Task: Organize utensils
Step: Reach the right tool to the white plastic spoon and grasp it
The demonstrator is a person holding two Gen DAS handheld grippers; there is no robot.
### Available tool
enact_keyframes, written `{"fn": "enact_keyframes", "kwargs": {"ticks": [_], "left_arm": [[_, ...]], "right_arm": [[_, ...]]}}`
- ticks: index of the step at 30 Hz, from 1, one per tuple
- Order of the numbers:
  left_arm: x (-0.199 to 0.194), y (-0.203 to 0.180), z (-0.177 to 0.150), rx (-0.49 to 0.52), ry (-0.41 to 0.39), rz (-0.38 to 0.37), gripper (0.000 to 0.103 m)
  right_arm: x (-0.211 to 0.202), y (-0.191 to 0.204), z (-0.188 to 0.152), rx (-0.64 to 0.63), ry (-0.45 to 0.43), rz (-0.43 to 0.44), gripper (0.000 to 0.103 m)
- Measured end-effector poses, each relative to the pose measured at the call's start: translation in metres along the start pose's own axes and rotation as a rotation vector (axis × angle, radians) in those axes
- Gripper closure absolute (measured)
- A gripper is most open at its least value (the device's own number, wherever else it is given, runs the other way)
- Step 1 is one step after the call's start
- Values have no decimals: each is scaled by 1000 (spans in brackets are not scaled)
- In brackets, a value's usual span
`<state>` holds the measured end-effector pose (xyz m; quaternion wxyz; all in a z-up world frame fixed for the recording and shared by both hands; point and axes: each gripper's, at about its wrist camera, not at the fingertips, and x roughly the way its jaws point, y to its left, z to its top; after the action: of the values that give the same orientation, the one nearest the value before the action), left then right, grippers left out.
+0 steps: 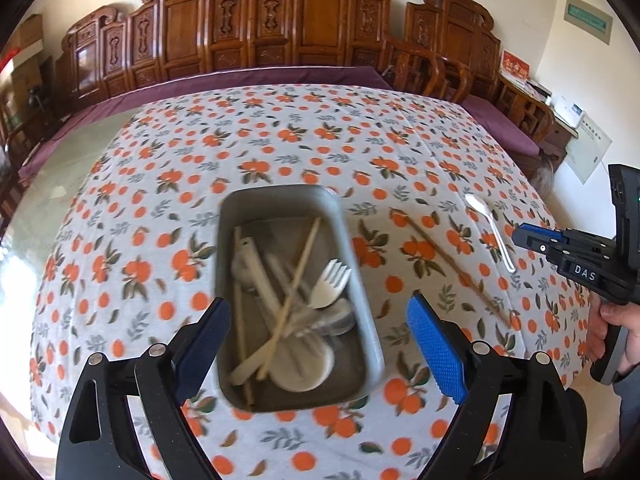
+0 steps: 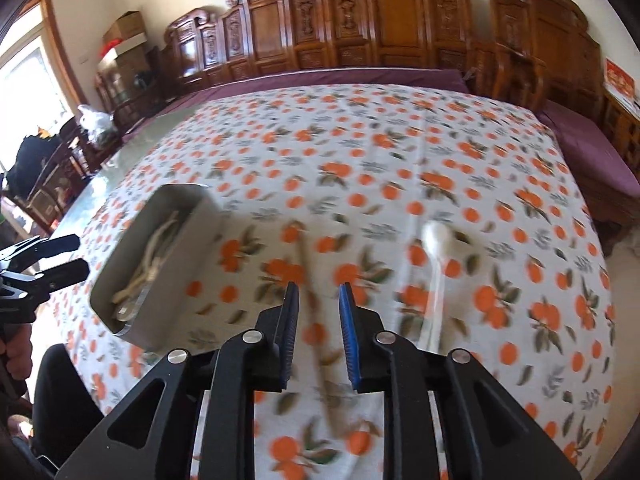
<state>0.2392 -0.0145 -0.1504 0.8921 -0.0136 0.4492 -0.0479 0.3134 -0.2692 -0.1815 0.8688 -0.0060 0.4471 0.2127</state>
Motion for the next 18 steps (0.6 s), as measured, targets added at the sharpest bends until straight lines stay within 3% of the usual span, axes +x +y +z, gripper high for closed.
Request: {"fn": "enact_keyframes", "kwargs": {"ticks": [11, 18], "left_arm": [[34, -51, 13, 45, 24, -26, 17], [52, -74, 18, 78, 46, -34, 17]], "right_arm": [[38, -66, -8, 29, 69, -70, 77], [68, -86, 0, 56, 99, -79, 77]]}}
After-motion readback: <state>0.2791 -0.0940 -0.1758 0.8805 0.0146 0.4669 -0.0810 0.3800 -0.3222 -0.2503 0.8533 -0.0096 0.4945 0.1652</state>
